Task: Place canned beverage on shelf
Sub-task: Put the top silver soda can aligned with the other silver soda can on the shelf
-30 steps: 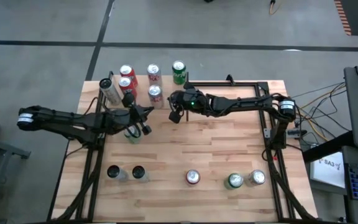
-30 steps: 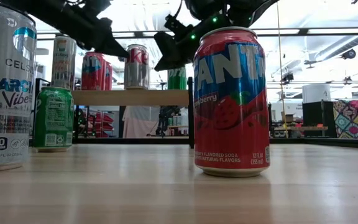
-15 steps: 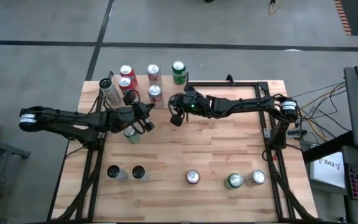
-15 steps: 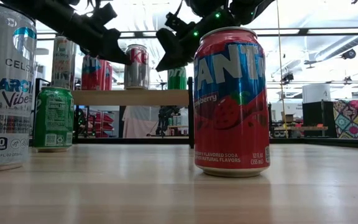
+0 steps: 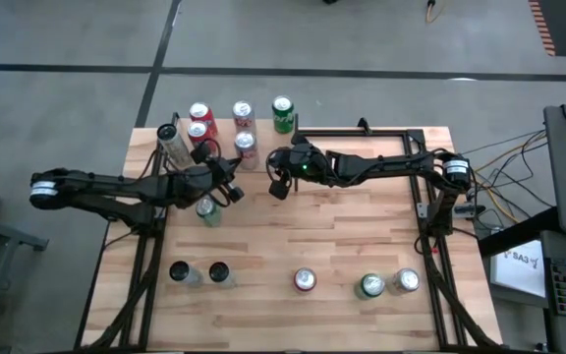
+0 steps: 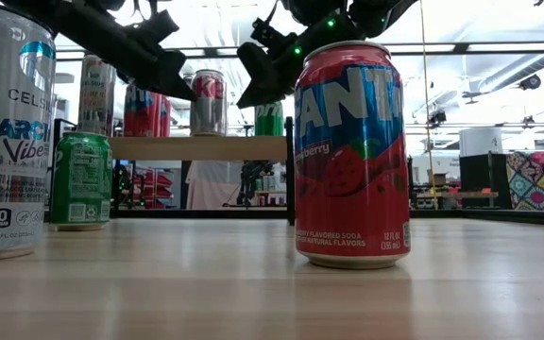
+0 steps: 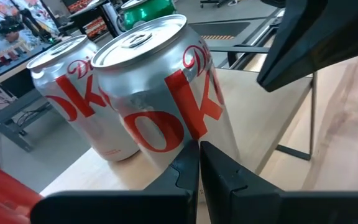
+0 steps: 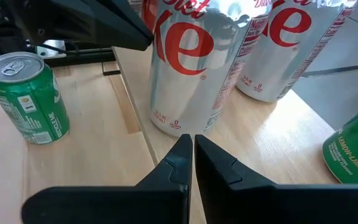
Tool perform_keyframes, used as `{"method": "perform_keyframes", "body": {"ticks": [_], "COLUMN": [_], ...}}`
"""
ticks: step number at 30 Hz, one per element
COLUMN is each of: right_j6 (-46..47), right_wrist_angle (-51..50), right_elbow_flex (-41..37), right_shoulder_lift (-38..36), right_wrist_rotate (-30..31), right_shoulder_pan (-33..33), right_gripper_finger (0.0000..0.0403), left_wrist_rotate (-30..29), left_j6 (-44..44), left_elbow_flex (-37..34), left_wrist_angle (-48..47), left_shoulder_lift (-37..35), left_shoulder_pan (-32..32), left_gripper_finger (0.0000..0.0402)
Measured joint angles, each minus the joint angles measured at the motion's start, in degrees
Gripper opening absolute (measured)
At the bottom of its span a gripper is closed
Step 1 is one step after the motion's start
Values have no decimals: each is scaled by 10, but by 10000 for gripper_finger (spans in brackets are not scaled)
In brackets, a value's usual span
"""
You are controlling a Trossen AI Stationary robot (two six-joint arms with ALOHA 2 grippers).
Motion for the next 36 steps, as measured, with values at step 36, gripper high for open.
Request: {"method": "perform_keyframes", "body": {"ticks": [36], "right_j6": [-37], "right_wrist_angle": [55], "right_elbow_flex": [-3], "right_shoulder_lift": [4], "right_wrist_rotate": [-65], "right_shoulder_pan": [-4], "right_gripper_finger": [9], "left_wrist_rotate": [197], "left_j6": [28], "left_elbow_flex": [-1], "left_wrist_angle": [-95], "left_shoulder_lift": [-158], "left_shoulder_pan": [-40], "left_gripper_finger": [0]}}
